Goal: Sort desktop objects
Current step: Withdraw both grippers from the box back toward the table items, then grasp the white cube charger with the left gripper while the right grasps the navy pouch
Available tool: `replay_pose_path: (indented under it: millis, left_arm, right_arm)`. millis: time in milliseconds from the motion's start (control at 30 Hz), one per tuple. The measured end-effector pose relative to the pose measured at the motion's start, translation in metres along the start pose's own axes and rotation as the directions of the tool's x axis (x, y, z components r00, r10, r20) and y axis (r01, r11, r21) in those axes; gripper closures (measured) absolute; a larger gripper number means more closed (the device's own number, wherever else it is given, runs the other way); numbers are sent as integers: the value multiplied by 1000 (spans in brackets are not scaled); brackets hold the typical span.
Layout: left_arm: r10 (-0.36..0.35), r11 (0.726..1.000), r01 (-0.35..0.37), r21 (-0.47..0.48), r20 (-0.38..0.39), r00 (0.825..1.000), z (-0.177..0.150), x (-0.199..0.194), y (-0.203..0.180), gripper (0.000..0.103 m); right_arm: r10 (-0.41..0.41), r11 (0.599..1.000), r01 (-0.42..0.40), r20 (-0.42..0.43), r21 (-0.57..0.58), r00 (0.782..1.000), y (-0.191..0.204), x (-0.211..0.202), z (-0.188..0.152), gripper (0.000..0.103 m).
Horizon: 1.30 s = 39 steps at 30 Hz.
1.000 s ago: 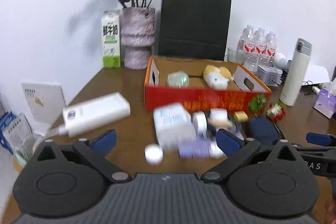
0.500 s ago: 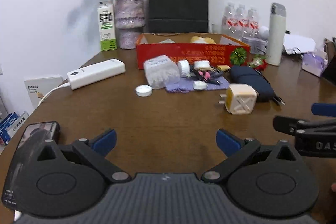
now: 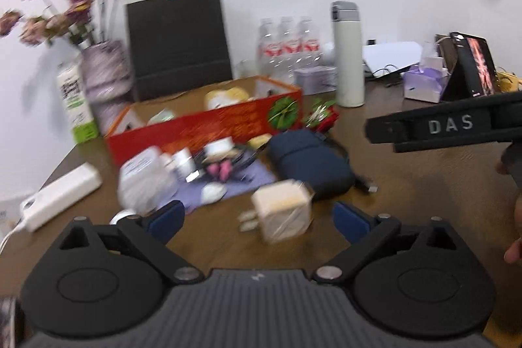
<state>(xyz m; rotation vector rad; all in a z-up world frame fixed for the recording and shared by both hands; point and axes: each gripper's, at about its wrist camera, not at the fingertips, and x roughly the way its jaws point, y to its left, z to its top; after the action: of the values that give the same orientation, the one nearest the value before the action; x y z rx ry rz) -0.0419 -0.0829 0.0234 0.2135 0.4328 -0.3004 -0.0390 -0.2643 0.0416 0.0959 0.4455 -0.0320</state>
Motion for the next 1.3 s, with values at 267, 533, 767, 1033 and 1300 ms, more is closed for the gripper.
replay_pose_path:
  millis: [267, 533, 767, 1033, 1300]
  left_arm:
    - [-46, 999, 46, -4, -83, 996, 5, 47, -9, 50]
    - [-42, 999, 39, -37, -93, 995, 0, 31, 12, 50]
    - [-8, 997, 1, -81, -84, 996, 1, 10, 39, 51]
    - [-21, 998, 14, -66, -97, 995, -3, 0, 45, 51]
    - [-33, 997, 25, -70, -110, 993, -10, -3, 42, 50]
  right_arm:
    - [26, 999, -28, -84, -31, 996, 2, 40, 11, 10]
    - [102, 994, -107, -212, -15, 972, 20, 90, 4, 10]
    - [67, 991, -97, -283, -93, 957, 42, 125, 8, 10]
    - [59, 986, -103, -310, -127, 949, 53, 139, 2, 15]
    - [83, 989, -114, -281, -97, 956, 46, 115, 1, 38]
